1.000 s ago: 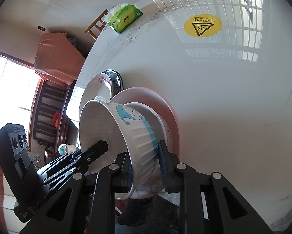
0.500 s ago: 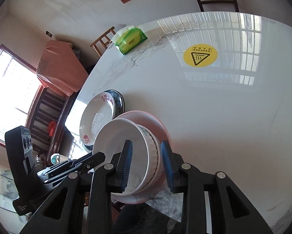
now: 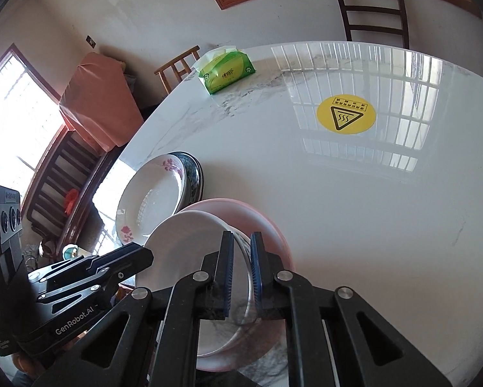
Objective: Organize plates and bowls
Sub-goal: 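Lower the 'Dog' bowl into the white bowl with the left gripper, then open the left gripper to release the 'Dog' bowl and withdraw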
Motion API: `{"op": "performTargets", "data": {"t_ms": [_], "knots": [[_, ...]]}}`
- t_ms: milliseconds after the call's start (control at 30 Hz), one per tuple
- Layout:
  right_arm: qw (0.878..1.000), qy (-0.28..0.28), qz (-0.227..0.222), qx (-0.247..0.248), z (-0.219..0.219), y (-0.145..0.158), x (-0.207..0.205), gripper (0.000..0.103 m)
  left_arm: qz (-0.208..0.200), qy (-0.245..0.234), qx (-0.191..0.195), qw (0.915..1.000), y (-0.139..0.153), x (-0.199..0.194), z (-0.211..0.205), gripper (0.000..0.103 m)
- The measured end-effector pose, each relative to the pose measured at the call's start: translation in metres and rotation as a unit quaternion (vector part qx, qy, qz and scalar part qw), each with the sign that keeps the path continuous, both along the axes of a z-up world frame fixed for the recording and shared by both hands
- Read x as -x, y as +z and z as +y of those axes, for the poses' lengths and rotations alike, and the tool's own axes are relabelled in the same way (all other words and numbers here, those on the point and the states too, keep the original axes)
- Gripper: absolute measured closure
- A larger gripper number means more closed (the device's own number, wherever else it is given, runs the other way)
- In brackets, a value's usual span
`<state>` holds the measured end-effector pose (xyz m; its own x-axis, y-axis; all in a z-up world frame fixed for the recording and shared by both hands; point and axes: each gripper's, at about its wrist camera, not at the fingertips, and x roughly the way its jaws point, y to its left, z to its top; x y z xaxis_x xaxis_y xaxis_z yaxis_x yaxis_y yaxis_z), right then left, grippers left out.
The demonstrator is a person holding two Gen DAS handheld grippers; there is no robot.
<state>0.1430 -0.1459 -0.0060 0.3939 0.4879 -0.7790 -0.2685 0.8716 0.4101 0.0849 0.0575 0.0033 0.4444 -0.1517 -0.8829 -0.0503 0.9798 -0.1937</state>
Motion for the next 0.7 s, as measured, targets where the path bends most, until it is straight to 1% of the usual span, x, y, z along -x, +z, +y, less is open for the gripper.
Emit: {"op": "performTargets", "data": {"t_ms": [33, 100, 167, 200, 267, 300, 333, 400, 467, 500, 533, 600, 667, 700], "knots": [[1.000, 0.001, 0.003, 0.002, 0.000, -0.002, -0.001, 0.092, 0.002, 0.004, 0.008, 1.0000, -0.001, 0.000, 0.002, 0.087], [1.000, 0.002, 0.009, -0.007, -0.002, -0.004, -0.002, 0.092, -0.008, 0.007, 0.010, 0.9999, 0.002, 0.003, 0.004, 0.087], [0.999, -0.003, 0.014, -0.037, -0.008, -0.003, -0.001, 0.089, -0.019, 0.009, 0.015, 0.9997, 0.006, 0.007, 0.008, 0.087], [0.999, -0.006, 0.016, -0.051, -0.012, -0.002, 0.000, 0.089, -0.024, 0.014, 0.025, 0.9993, 0.008, 0.010, 0.011, 0.086], [0.997, -0.014, 0.015, -0.079, -0.023, 0.002, 0.002, 0.088, -0.042, 0.033, 0.040, 0.9978, 0.012, 0.018, 0.018, 0.082], [0.995, -0.020, 0.009, -0.096, -0.029, 0.004, 0.005, 0.088, -0.053, 0.042, 0.039, 0.9969, 0.014, 0.022, 0.021, 0.076], [0.993, -0.025, 0.001, -0.113, -0.034, 0.007, 0.009, 0.087, -0.065, 0.051, 0.032, 0.9961, 0.016, 0.026, 0.023, 0.071], [0.991, -0.033, -0.015, -0.129, -0.043, 0.009, 0.017, 0.081, -0.080, 0.060, 0.012, 0.9949, 0.020, 0.034, 0.025, 0.063], [0.990, -0.042, -0.031, -0.131, -0.046, 0.010, 0.026, 0.076, -0.087, 0.063, 0.018, 0.9941, 0.022, 0.041, 0.027, 0.063], [0.990, -0.046, -0.038, -0.126, -0.047, 0.009, 0.030, 0.075, -0.087, 0.067, 0.021, 0.9937, 0.022, 0.045, 0.029, 0.060], [0.991, -0.050, -0.044, -0.118, -0.048, 0.008, 0.034, 0.074, -0.084, 0.073, 0.023, 0.9935, 0.021, 0.050, 0.030, 0.053], [0.992, -0.054, -0.055, -0.099, -0.048, 0.006, 0.040, 0.072, -0.087, 0.081, 0.035, 0.9924, 0.019, 0.066, 0.032, 0.046], [0.993, -0.062, -0.065, -0.076, -0.049, 0.003, 0.044, 0.069, -0.101, 0.091, 0.043, 0.9898, 0.017, 0.087, 0.030, 0.044], [0.993, -0.066, -0.067, -0.072, -0.051, 0.001, 0.046, 0.067, -0.108, 0.085, 0.053, 0.9891, 0.015, 0.097, 0.029, 0.042]]}}
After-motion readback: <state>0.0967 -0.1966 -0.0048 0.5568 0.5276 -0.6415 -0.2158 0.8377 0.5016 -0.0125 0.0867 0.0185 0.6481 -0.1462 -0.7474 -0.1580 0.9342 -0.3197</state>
